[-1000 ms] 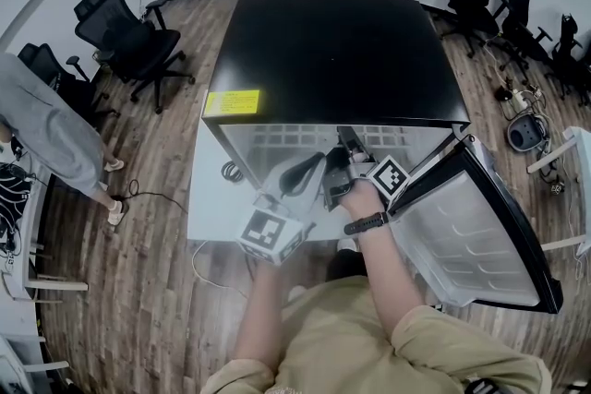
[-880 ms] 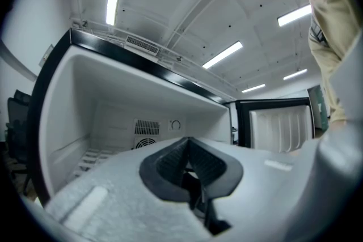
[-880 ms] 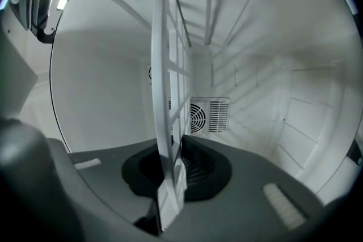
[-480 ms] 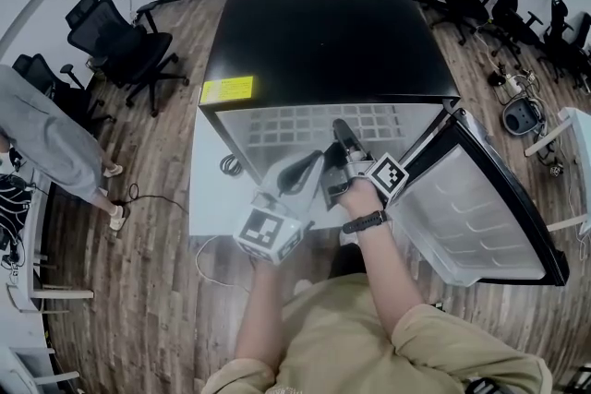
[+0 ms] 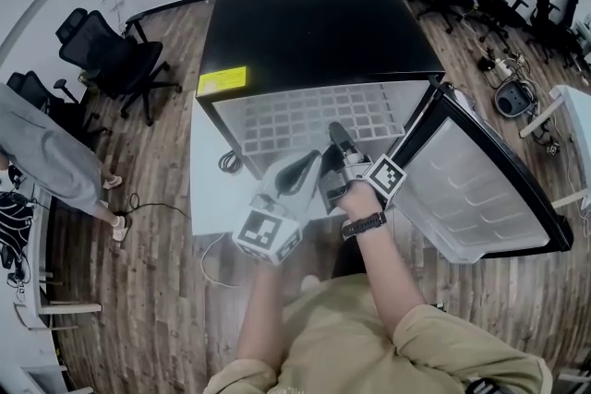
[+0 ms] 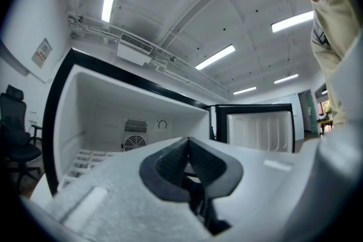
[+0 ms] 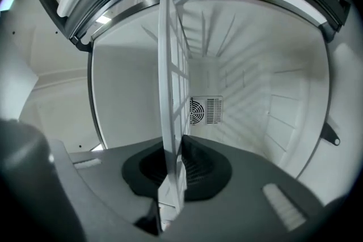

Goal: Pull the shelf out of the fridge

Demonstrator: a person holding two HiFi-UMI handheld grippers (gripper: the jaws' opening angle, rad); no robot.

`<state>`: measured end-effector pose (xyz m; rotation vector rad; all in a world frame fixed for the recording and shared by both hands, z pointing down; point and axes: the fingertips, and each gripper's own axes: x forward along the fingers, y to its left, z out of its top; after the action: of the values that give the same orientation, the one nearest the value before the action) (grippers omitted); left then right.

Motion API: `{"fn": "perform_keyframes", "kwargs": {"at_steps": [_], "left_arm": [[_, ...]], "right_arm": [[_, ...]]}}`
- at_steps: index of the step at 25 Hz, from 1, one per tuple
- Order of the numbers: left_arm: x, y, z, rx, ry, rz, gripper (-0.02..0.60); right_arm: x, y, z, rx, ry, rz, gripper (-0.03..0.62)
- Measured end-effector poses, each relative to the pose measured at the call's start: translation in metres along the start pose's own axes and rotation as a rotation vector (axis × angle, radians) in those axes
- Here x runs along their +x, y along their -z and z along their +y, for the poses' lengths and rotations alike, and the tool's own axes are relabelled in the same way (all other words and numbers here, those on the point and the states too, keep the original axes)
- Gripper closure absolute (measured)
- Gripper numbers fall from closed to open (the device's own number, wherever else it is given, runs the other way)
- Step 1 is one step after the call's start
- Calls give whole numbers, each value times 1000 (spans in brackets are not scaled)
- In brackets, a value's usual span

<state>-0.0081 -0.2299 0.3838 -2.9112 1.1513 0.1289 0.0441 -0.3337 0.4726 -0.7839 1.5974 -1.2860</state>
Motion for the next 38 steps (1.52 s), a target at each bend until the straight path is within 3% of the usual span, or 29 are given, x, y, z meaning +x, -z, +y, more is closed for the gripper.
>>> {"fn": "perform_keyframes", "kwargs": {"at_steps": [12, 38], "left_arm": [[-27, 3, -26, -1, 48, -5, 583], [-40, -8, -19, -31, 95, -8, 583]], "right_arm": [[-43, 20, 6, -22, -1, -6, 569], [-89, 39, 18, -82, 16, 5, 571]]}}
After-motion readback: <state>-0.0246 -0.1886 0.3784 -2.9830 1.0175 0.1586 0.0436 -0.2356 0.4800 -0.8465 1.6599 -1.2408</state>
